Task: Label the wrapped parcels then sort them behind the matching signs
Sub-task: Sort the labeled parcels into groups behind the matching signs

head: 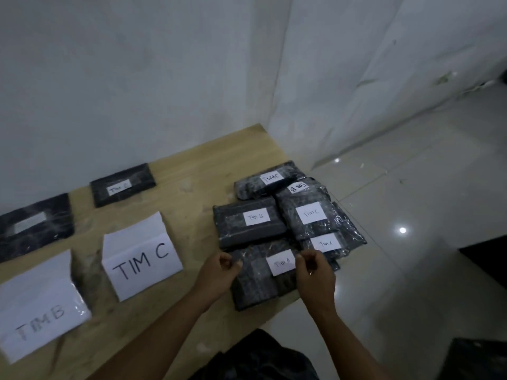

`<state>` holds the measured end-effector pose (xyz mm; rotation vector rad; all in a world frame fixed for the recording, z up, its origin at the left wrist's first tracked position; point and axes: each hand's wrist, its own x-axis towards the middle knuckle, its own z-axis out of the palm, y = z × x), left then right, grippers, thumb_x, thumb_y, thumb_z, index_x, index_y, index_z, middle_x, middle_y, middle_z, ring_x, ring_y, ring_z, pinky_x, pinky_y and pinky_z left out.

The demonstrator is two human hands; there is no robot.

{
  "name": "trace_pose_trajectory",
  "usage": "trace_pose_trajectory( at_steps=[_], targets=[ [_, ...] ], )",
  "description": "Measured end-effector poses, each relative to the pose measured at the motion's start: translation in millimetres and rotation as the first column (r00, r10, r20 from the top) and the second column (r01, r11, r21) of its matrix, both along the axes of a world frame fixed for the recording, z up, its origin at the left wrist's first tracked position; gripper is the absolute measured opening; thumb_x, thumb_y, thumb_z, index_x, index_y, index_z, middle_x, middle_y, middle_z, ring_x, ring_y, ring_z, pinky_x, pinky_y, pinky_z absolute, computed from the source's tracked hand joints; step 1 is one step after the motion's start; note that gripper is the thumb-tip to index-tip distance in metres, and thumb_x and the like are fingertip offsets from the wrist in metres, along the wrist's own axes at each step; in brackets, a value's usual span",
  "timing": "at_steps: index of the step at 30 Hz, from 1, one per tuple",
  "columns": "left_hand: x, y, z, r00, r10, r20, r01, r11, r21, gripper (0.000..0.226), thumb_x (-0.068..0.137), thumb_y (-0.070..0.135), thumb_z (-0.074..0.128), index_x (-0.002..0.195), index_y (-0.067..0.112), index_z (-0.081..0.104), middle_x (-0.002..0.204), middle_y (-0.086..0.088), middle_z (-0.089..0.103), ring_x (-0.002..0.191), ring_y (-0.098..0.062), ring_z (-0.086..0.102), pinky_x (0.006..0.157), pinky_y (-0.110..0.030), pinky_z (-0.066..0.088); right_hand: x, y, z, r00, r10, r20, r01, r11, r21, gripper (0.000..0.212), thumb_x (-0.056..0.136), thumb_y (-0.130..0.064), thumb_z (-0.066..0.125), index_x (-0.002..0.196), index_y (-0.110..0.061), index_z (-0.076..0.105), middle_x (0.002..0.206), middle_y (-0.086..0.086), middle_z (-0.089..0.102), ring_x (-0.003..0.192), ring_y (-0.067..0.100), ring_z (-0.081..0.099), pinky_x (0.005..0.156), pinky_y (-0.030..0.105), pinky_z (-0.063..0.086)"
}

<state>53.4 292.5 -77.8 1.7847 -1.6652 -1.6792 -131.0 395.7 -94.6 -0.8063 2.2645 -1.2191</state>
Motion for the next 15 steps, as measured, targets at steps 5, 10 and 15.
trace_pose_trajectory(
  at_steps=[5, 10, 15],
  targets=[
    [-11, 16, -9, 0.990, 0.139, -0.029, -0.126, 0.956, 0.265, 0.069, 0.079, 0.052, 0.070, 0.131, 0.018, 0.041, 0.124, 0.001, 0.051, 0.111, -0.024, 0.056, 0.081, -0.039, 0.052, -22, 19, -25, 0.932, -0.159, -0.327, 0.203, 0.974, 0.105, 0.041, 0.073, -0.027, 0.079, 0.107, -0.015, 0.059, 0.116, 0.011, 0.049, 0.110, 0.027, 0.043, 0.089, 0.041, 0.041],
    [-18, 27, -20, 0.990, 0.139, -0.003, -0.125, 0.900, 0.417, 0.089, 0.072, 0.056, 0.074, 0.141, 0.032, 0.024, 0.145, 0.000, 0.040, 0.122, -0.032, 0.048, 0.093, -0.056, 0.047, -30, 22, -38, 0.980, -0.153, -0.127, 0.173, 0.972, 0.158, 0.058, 0.078, -0.037, 0.074, 0.127, -0.023, 0.047, 0.133, 0.011, 0.043, 0.122, 0.029, 0.041, 0.100, 0.048, 0.040],
    [-21, 30, -30, 0.960, 0.263, -0.098, -0.208, 0.901, 0.382, 0.081, 0.078, 0.034, 0.076, 0.138, 0.023, 0.023, 0.139, -0.003, 0.046, 0.108, -0.026, 0.053, 0.083, -0.044, 0.049, -39, 21, -39, 0.981, -0.134, -0.139, 0.160, 0.967, 0.200, 0.051, 0.080, -0.047, 0.068, 0.125, -0.031, 0.049, 0.130, 0.006, 0.051, 0.122, 0.027, 0.045, 0.102, 0.051, 0.032]
  ],
)
